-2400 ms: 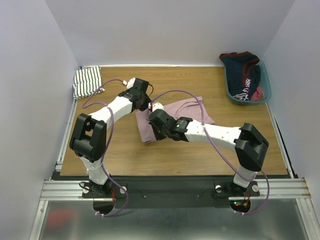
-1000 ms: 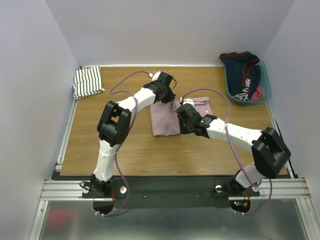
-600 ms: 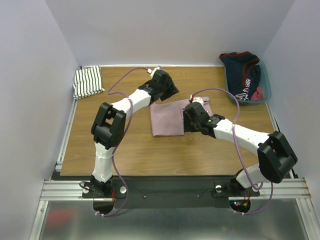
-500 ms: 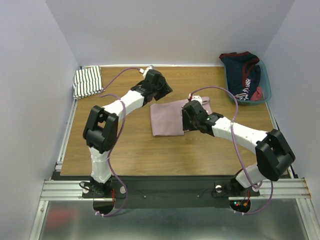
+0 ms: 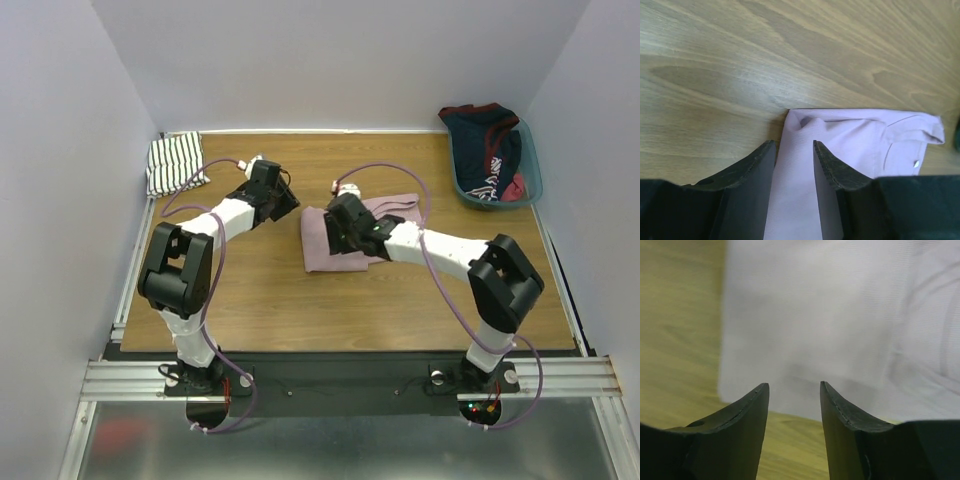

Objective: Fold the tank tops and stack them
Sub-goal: Fold the tank top

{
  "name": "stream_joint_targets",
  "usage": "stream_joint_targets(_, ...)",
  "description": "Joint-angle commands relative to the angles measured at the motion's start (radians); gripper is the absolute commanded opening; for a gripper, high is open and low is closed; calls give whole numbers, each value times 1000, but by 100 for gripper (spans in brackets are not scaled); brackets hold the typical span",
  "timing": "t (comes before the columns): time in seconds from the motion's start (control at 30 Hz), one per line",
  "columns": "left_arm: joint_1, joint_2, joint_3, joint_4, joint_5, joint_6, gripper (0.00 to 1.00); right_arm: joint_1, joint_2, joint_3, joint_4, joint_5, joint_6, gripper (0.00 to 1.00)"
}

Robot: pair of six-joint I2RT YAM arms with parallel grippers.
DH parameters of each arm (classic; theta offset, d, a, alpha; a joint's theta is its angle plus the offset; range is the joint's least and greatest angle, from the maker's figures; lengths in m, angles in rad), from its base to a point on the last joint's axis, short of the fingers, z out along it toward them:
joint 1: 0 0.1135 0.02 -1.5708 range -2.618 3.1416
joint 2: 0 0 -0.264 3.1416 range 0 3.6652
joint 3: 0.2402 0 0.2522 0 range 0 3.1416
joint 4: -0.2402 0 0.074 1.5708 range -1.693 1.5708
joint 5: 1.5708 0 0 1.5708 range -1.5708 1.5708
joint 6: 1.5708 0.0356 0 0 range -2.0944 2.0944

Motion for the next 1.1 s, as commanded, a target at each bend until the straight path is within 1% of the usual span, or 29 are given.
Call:
stream_joint_targets(0.0,7,16,6,92,84,112,48,120,47,77,48,48,18,49)
stream_joint_targets(0.03,7,45,15,94,102,127,48,155,56,85,48,56,24,45)
stream_joint_targets(0.13,7,106,61,88,136,156,48,200,118,122,46,83,40,40)
stream_joint_targets(0.2,9,133,71,86,138,167,48,216,139,137,48,92,41,39)
stream_joint_targets(0.33,12,200,108,57,116,184,43,252,175,160,48,126,44,35)
stream_joint_targets(0.53,19,231,134,35,95,179,37,269,230,168,46,158,37,35)
stream_joint_targets(0.7,24,234,130,34,84,178,36,277,262,166,46,172,37,38)
stream_joint_targets(0.9,27,260,134,22,69,179,31,297,264,151,45,194,32,41)
stream_joint_targets(0.97,27,263,130,19,64,178,29,298,259,146,43,188,31,41)
stream_joint_targets(1.03,27,262,121,17,60,175,22,301,250,137,43,178,26,40)
stream_joint_targets(1.07,27,257,113,17,51,172,21,303,244,135,43,166,18,40)
